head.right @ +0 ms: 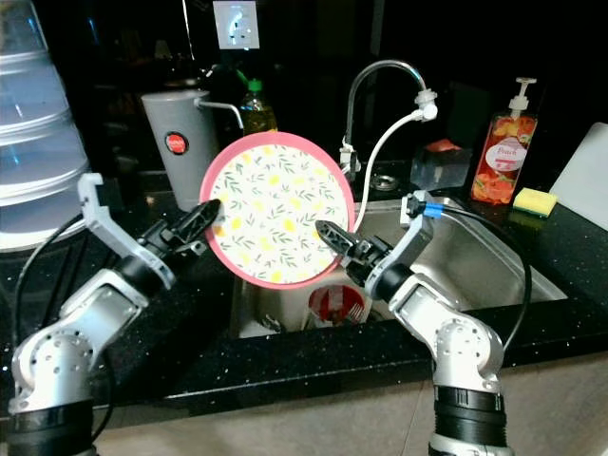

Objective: Kitchen organization

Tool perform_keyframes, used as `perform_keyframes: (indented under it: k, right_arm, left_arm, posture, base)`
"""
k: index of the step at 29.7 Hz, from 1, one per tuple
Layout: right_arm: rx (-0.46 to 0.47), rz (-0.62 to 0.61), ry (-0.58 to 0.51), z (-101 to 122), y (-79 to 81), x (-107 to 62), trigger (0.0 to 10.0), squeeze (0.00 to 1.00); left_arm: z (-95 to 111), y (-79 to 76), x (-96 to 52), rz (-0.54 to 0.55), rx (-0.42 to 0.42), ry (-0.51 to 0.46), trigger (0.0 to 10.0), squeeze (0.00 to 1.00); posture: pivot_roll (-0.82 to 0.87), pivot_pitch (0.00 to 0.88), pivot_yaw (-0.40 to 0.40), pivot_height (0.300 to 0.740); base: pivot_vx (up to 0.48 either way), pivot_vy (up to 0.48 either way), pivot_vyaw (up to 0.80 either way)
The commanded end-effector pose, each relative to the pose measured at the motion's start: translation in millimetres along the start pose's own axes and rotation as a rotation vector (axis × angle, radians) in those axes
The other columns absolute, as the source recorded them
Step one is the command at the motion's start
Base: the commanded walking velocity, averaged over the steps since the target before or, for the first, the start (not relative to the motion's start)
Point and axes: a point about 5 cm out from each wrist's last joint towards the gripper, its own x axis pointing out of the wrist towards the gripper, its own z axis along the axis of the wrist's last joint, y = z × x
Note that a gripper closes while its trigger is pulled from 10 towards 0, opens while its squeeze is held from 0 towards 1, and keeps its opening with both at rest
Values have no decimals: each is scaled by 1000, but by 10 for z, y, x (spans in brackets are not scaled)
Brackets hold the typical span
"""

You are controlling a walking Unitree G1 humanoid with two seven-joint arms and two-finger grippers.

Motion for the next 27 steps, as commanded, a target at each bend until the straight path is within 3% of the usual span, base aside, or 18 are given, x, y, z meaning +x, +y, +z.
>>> perform_keyframes:
  k: [1, 2, 9, 21, 22, 23, 24, 27]
  right_arm:
    - [62, 63, 28, -79, 65, 29, 0, 0]
    - [97, 85, 24, -97, 72, 25, 0, 0]
    - [112, 91, 43, -137, 69, 13, 0, 0]
    - [138, 17, 59, -184, -34, 29, 0, 0]
    - [143, 0, 67, -200, -56, 31, 3529, 0]
    - [143, 0, 67, -200, -56, 31, 3529, 0]
    - [148, -13, 75, -217, -77, 32, 10000, 0]
    - [188, -67, 124, -350, -169, 58, 10000, 0]
  left_arm:
    - [-43, -82, 34, -53, -22, 14, 10000, 0]
    - [-67, -81, 41, -52, -45, 12, 10000, 0]
    - [-107, -63, 37, -44, -76, 14, 10000, 0]
    - [-130, -5, 20, -13, -150, -8, 10000, 0]
    - [-134, 0, 22, -9, -160, -10, 10000, 0]
    - [-134, 0, 22, -9, -160, -10, 10000, 0]
    - [-140, 9, 26, -2, -172, -10, 10000, 0]
    - [-238, 109, 94, 103, -227, 60, 10000, 0]
  posture:
    - [-32, 23, -8, 740]
    - [-32, 23, -9, 740]
    - [-32, 23, -9, 740]
    - [-30, 35, -11, 740]
    - [-31, 36, -10, 740]
    - [-31, 36, -10, 740]
    - [-31, 36, -10, 740]
    - [-35, 38, -6, 740]
  base:
    - [0, 0, 0]
    - [0, 0, 0]
    - [0, 0, 0]
    - [0, 0, 0]
    - [0, 0, 0]
    - [0, 0, 0]
    - [0, 0, 0]
    - [0, 0, 0]
